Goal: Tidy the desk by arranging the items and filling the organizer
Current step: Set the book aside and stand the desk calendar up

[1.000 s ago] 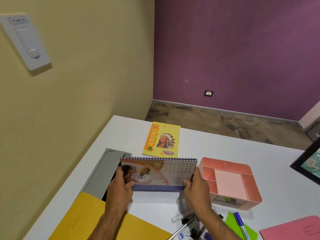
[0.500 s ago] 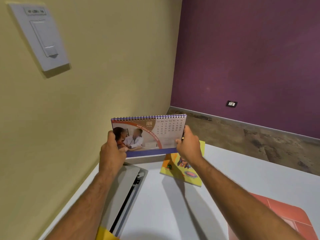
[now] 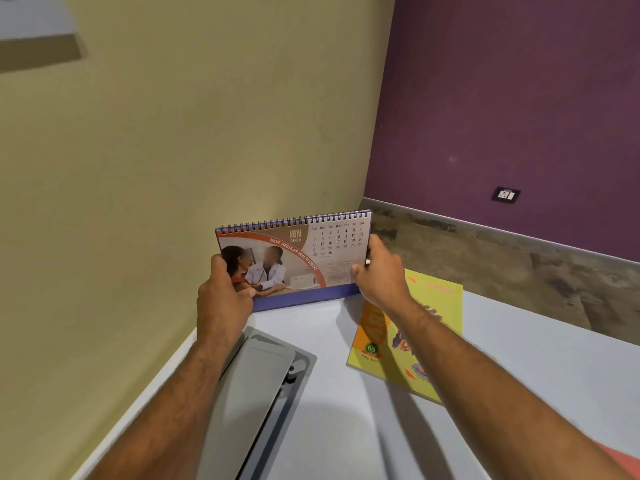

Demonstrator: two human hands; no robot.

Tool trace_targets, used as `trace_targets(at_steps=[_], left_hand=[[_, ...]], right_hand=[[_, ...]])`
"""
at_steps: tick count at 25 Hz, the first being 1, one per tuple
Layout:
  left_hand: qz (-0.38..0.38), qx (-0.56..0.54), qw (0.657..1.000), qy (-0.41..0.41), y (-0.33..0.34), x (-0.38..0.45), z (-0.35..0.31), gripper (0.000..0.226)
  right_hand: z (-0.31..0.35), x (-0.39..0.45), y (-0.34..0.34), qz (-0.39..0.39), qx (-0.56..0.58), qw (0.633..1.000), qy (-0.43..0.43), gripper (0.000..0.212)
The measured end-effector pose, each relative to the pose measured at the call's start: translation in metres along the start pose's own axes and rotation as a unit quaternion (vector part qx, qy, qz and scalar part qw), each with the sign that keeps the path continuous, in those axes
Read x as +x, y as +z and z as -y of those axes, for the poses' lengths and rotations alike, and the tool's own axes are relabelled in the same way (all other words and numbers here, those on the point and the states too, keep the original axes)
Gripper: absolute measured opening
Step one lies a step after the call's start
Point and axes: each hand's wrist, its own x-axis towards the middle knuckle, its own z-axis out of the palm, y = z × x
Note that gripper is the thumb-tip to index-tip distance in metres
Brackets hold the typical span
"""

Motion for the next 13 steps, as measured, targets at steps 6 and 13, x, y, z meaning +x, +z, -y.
trace_targets(at_steps=[6,13], left_hand=[[0.007,0.013,1.000,0.007,0.0104,0.0062,0.0072,0.049],[0.013,0.040,0.999,0.022,0.0031,-0.0001,0.0036,0.068]], right_hand=[[-0.0092,0.0058,0.0049,0.005,0.014,1.000,0.002,0.046],[-0.0087,-0.0009,-0.0012,0.015,0.001,0.999,0.038,0.047]])
